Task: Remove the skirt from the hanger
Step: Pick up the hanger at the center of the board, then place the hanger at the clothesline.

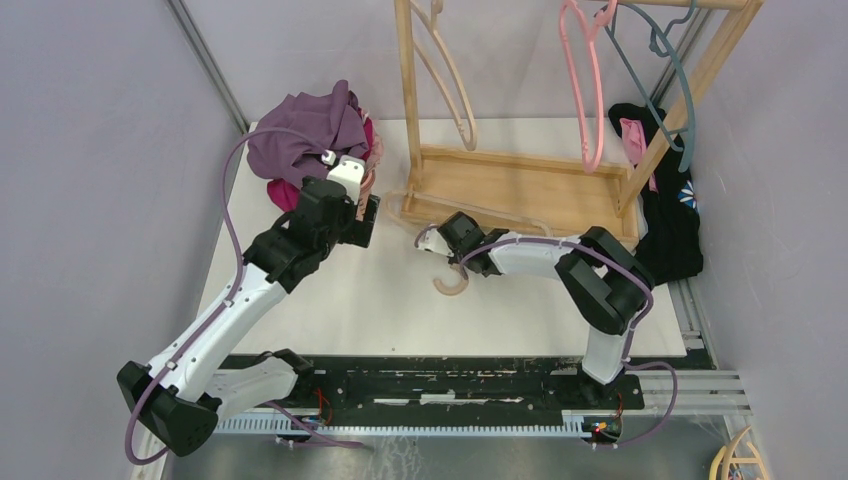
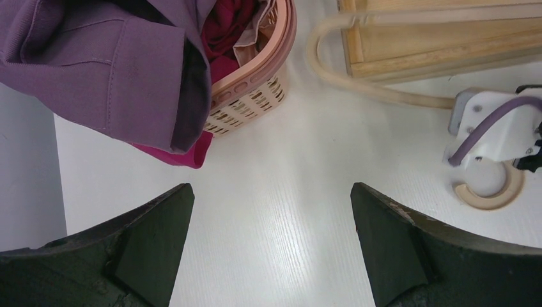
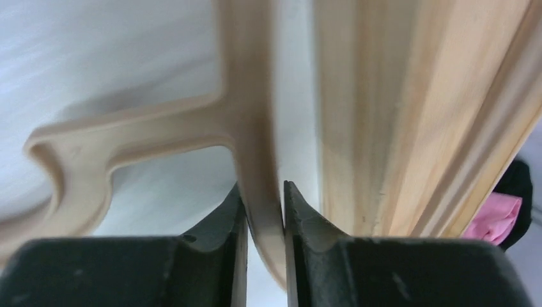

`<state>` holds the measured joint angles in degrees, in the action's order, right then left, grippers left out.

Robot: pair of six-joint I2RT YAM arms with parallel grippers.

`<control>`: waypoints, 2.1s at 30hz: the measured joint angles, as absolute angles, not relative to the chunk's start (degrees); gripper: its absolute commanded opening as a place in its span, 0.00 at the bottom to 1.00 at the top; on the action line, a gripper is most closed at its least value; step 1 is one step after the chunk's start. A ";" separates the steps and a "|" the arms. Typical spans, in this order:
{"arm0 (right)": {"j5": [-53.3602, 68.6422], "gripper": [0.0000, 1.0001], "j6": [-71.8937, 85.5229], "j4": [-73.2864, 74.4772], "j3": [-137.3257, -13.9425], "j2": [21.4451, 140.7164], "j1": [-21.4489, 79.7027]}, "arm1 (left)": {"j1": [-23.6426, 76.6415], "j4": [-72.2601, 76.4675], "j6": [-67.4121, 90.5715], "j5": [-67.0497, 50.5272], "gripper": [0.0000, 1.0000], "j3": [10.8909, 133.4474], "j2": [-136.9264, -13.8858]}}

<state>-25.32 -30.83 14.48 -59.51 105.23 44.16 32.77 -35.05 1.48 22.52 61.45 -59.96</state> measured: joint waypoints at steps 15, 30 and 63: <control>-14.41 0.01 -20.82 33.23 -70.61 99.79 44.56 | 32.77 -35.07 1.48 22.90 0.99 60.53 -59.53; 10.66 0.01 -8.97 54.96 -74.81 78.00 43.62 | 32.77 -35.03 1.43 23.44 0.99 60.58 -59.48; 38.70 0.01 2.96 59.44 -97.54 75.20 24.14 | 36.45 -34.06 1.37 22.31 0.99 66.08 -65.63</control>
<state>38.70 2.96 59.44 -97.54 75.20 24.14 36.45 -34.06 1.37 22.31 66.08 -65.63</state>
